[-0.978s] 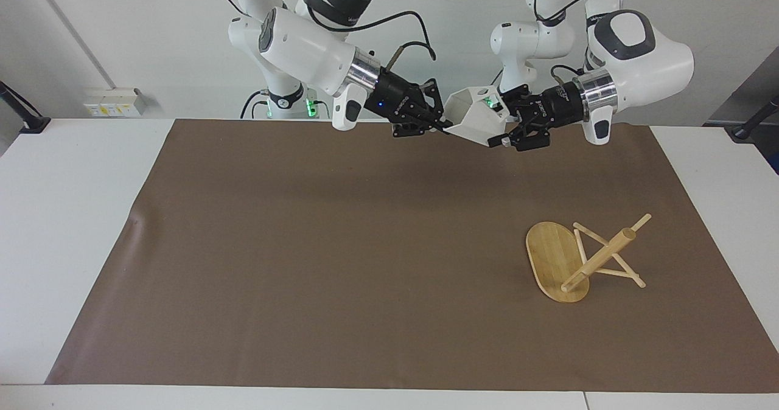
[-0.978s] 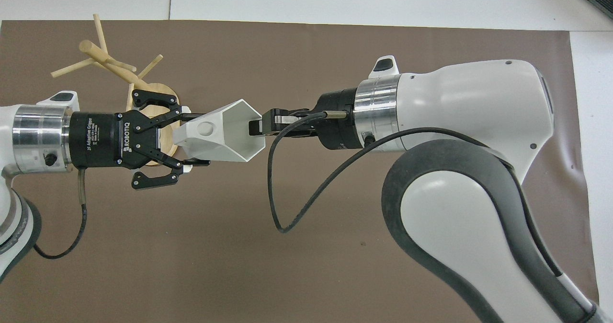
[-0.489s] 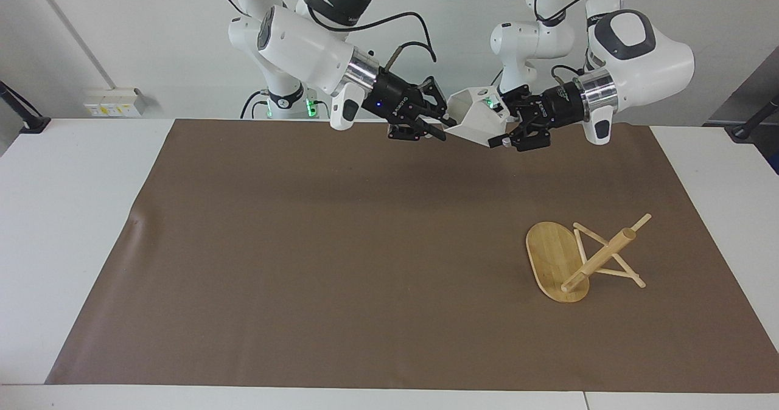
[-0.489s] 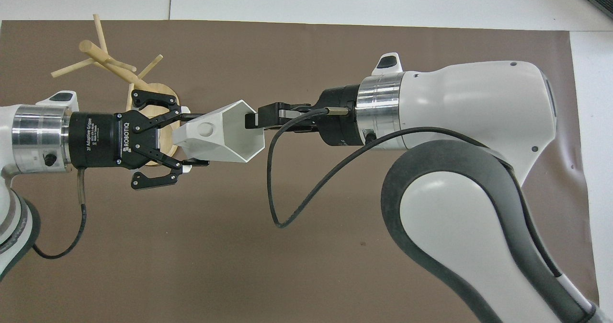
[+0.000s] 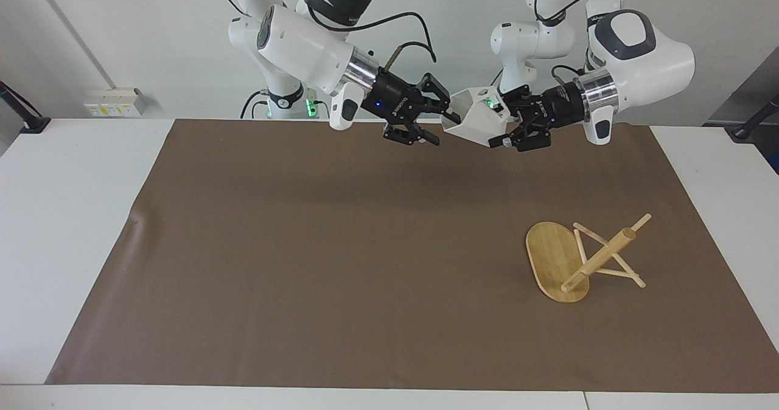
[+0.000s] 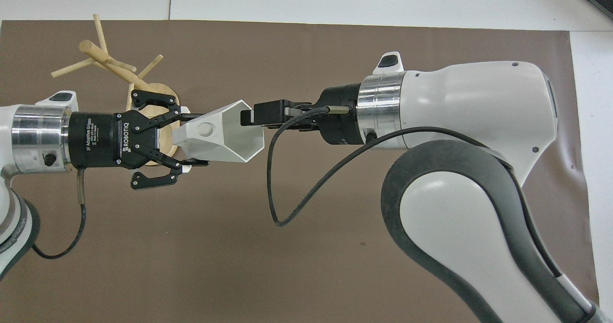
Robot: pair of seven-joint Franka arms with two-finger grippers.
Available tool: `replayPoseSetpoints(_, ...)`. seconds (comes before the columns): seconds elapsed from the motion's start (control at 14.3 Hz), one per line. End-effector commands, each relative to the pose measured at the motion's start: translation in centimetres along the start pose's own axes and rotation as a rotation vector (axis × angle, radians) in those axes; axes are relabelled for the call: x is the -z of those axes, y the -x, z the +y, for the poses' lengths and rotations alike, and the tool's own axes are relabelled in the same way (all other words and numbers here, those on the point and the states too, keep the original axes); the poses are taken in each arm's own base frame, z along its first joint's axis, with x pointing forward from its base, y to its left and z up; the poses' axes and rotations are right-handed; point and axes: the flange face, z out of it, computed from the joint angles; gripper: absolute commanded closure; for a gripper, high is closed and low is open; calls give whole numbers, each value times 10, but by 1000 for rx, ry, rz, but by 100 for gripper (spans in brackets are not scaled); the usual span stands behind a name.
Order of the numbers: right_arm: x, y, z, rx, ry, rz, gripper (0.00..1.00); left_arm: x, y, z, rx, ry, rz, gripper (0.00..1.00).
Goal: Hang cup on rack
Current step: 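Carry the cup with the left gripper while the right gripper withdraws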
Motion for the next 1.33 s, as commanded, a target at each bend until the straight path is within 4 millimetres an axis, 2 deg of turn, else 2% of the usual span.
replayPoseSetpoints(0.0,2,-2,2,-9,7,14,0,5,0,-7,-16,3,23,100)
replayPoseSetpoints(0.21,14,-11,12,-28,18,37,0,5,-5,-8,-6,2,27,100)
replayPoseSetpoints(0.49,61,-38,54,-3,168,112,0,17,-23,-15,93,29,33,100)
replayPoseSetpoints(0.56,76,-43,64,16,232,125,0,23,-30,-15,140,43,41,100)
replayPoseSetpoints(0.7,107,-50,104,36,446,80,0,28,-41,-15,189,59,152,100)
replayPoseSetpoints(0.84,131,-48,130,116,706,33,0,31,-54,-13,302,124,171,100)
replayPoseSetpoints(0.91,144,-46,144,119,799,1,0,33,-54,-10,348,164,175,100)
replayPoseSetpoints(1.12,205,-43,181,55,974,-35,0,25,-66,-6,443,277,196,100)
replayPoseSetpoints(1.26,243,-43,204,-15,994,-10,0,12,-76,-7,492,350,215,100)
